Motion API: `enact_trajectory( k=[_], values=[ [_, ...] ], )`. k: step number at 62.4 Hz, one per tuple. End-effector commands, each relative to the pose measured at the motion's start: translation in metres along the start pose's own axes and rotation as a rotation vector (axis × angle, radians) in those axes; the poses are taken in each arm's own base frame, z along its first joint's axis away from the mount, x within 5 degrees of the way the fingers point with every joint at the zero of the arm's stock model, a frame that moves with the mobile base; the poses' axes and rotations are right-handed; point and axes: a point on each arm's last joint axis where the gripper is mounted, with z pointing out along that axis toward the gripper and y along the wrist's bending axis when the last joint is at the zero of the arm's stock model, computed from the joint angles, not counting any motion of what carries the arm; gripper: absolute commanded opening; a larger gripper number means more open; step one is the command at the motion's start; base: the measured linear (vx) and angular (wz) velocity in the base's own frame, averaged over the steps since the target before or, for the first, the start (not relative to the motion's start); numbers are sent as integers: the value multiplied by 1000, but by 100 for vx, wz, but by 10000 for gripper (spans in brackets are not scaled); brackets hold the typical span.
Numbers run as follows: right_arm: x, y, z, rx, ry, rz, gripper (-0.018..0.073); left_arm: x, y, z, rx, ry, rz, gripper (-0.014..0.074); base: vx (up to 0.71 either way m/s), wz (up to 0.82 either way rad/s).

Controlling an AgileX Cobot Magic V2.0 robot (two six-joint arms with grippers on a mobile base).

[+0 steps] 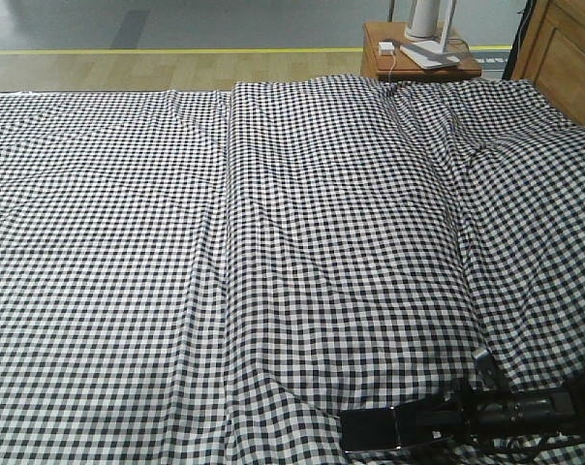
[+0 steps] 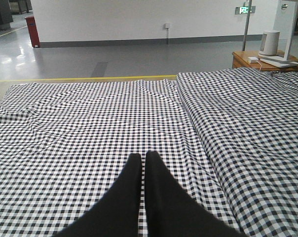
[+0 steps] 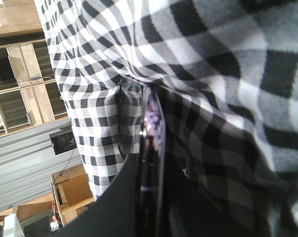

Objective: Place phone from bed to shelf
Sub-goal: 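Lift the black phone off the sheet with the right gripper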

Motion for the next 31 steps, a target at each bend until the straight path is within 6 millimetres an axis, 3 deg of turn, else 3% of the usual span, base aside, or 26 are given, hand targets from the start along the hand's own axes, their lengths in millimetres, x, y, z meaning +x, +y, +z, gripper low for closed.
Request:
enact_trajectory(
  k=[1,17,31],
  values=[
    [-11,36,-15,-139,2,-72,-9,-4,0,0,-4,-71,-9,1,0,0],
    [-21,72,-39,-66,68,-129,-9,-4,0,0,-4,-71,-9,1,0,0],
    [-13,135,-68,-42,21,-275,-4,-4,0,0,-4,-71,-9,1,0,0]
  ],
)
